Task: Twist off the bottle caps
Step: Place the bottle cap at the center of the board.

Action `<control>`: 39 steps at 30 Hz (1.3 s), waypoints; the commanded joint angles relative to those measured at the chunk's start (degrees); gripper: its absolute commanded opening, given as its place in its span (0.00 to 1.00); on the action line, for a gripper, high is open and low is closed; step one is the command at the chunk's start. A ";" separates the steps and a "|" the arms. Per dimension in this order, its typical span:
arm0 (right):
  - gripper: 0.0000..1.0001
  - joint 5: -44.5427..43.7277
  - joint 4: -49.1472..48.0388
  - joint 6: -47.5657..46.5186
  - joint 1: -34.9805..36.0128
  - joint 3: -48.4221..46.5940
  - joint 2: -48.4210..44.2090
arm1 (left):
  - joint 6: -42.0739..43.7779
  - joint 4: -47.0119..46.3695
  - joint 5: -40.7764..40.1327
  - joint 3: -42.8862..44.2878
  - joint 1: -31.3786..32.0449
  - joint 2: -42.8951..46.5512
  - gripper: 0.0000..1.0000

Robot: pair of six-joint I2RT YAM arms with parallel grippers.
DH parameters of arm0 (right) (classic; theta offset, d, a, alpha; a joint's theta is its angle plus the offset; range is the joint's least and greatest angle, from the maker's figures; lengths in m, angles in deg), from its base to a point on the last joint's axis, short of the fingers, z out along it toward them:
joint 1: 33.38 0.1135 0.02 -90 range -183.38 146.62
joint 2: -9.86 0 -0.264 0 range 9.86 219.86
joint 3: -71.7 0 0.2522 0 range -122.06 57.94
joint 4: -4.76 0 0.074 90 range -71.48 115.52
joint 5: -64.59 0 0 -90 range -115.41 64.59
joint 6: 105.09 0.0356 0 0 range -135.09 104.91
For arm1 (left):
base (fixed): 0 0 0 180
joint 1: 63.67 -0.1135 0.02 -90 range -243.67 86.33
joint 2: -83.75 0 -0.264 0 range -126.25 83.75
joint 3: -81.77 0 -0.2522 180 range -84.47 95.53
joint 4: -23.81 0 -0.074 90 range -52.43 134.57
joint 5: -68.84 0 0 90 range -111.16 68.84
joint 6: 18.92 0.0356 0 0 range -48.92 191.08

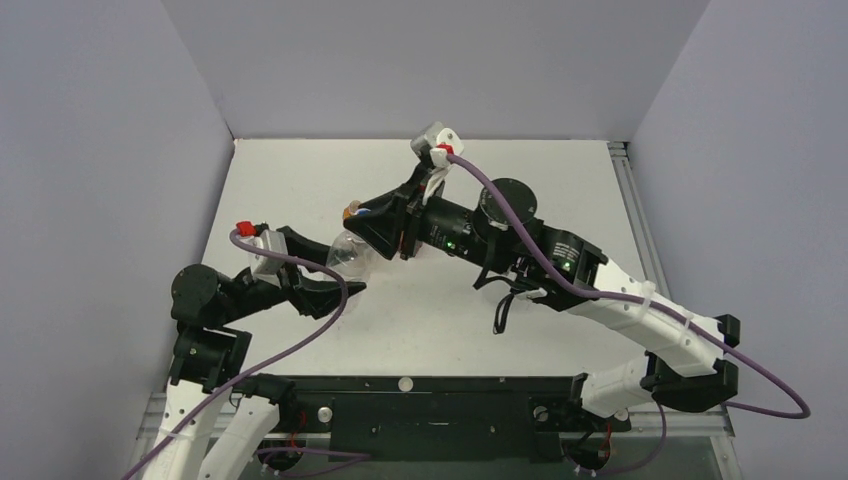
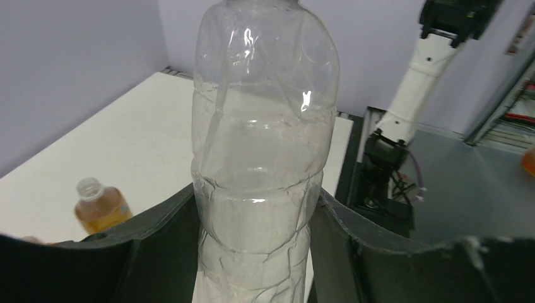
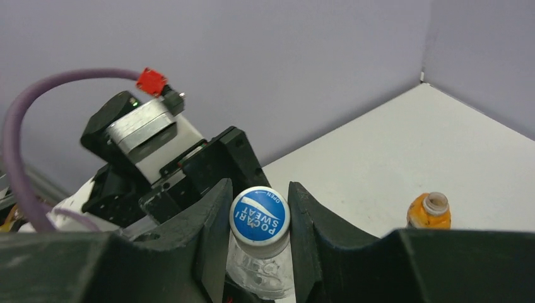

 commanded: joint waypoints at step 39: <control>0.00 -26.79 -2.66 26.04 -48.96 60.78 -17.45 | -5.43 -2.44 12.00 0.39 0.01 -0.15 0.00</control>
